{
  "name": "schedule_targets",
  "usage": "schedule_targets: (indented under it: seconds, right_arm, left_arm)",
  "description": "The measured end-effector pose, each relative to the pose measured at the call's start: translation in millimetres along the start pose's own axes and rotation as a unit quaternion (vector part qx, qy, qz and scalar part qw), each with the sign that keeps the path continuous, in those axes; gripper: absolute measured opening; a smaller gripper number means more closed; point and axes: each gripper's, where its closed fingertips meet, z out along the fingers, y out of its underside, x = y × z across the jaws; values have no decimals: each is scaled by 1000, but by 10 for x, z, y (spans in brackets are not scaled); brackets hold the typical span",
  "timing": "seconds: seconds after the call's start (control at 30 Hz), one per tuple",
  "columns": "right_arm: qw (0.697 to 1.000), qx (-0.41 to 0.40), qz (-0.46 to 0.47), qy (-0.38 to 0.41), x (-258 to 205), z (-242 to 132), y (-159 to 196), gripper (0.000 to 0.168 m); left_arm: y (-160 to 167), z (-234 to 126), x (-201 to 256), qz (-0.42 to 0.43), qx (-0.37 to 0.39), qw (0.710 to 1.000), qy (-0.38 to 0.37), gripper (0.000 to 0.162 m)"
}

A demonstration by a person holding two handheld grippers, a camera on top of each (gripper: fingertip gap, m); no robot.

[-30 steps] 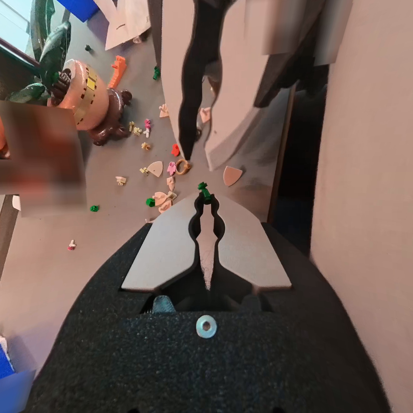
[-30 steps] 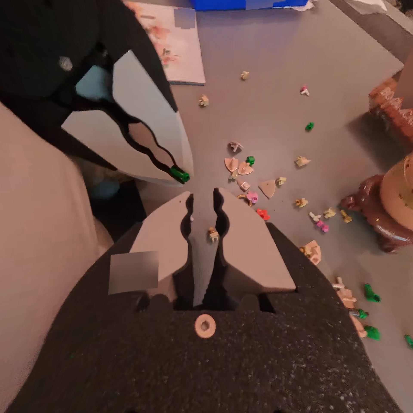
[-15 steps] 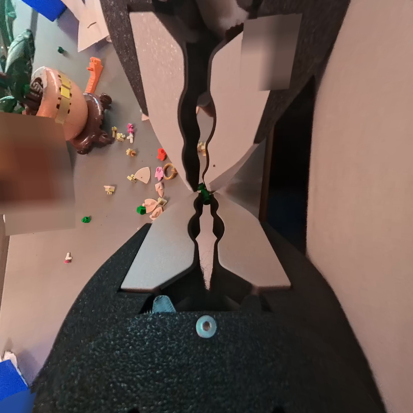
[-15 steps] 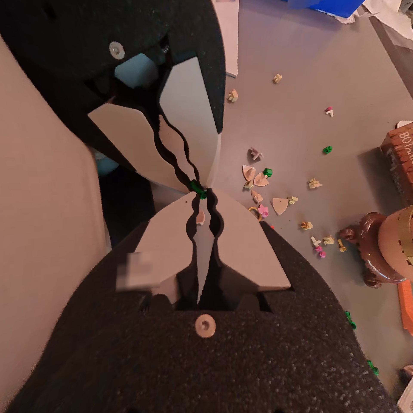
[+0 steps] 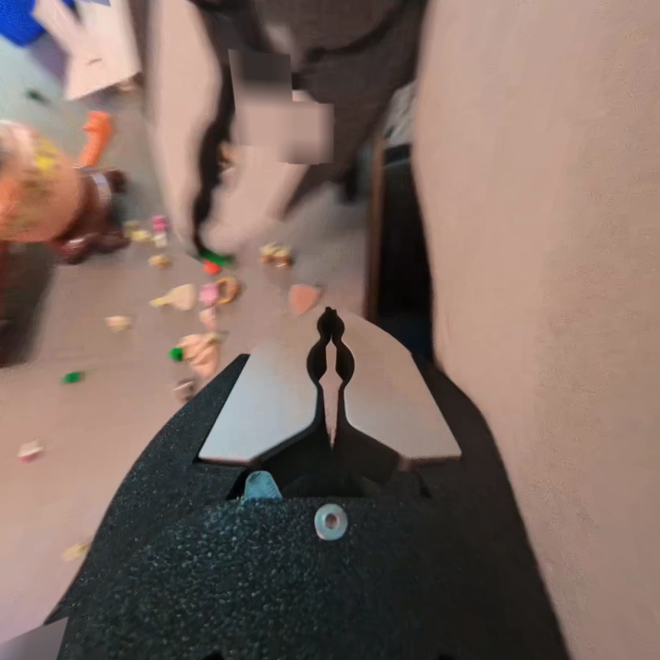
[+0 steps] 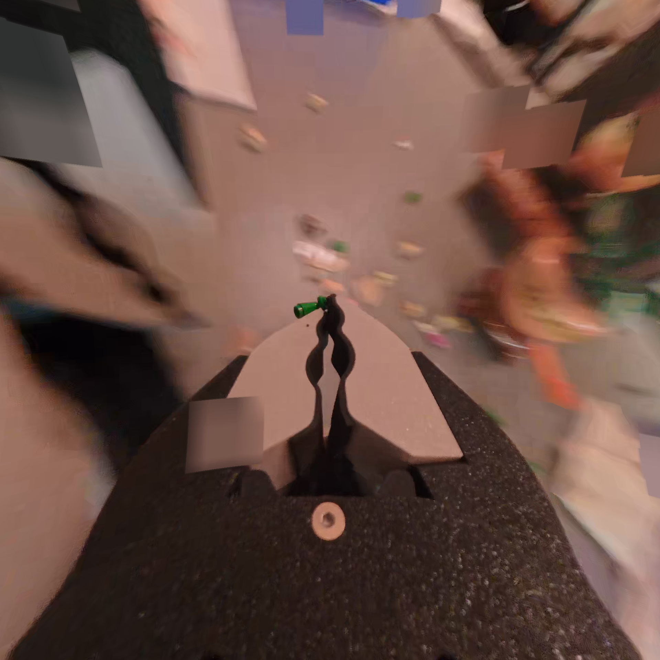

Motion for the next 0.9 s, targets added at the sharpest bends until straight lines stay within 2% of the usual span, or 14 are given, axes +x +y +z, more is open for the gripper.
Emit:
schedule_targets:
  seconds: [0.03,0.07,0.1,0.13,0.17,0.23,0.3,0.33,0.37,0.4,0.53,0.7,0.77,0.9]
  right_arm:
    - [999,-20,5,43,216,-12,98,0]
    - [996,9,89,-30,74,-33,11,0]
    - [993,24,104,-58,-53,-71,-54,0]
    - [997,2,53,-54,-137,-68,13,0]
    - [997,-6,55,-57,-148,-55,65,0]
    - [992,8,111,-68,-76,-47,87,0]
    - [990,24,125,-67,-50,-46,44,0]
    - [989,31,127,-65,-49,-38,15,0]
    - [992,30,112,-51,-23,-26,3,0]
    - [995,32,85,-33,8,-24,-20,0]
    - [998,56,-22,9,15,-48,-138,0]
    - [994,69,-81,23,28,-94,-174,0]
    - [990,86,-108,24,32,-115,-204,0]
    - [979,109,-170,4,2,-122,-241,0]
  left_arm:
    - [-21,4,101,-18,16,999,25,0]
    - [39,-9,29,-19,6,1000,-1,0]
    - [94,-46,-104,-11,-9,999,-41,0]
    - [91,-72,-167,-5,-12,998,-56,0]
    - [53,-69,-182,-5,-5,998,-59,0]
    - [53,-47,-263,-4,-7,996,-86,0]
    - [121,-34,-417,-10,-26,991,-128,0]
    - [90,-31,-486,-34,-8,989,-145,2]
    - [23,-12,-495,-74,20,988,-135,10]
    - [-69,10,-470,-123,53,985,-108,26]
    - [-265,23,-453,-285,144,947,-17,24]
    - [-322,-35,-377,-371,191,906,75,20]
    - [-341,-72,-372,-410,213,878,125,20]
    - [-452,-178,-411,-481,272,800,234,20]
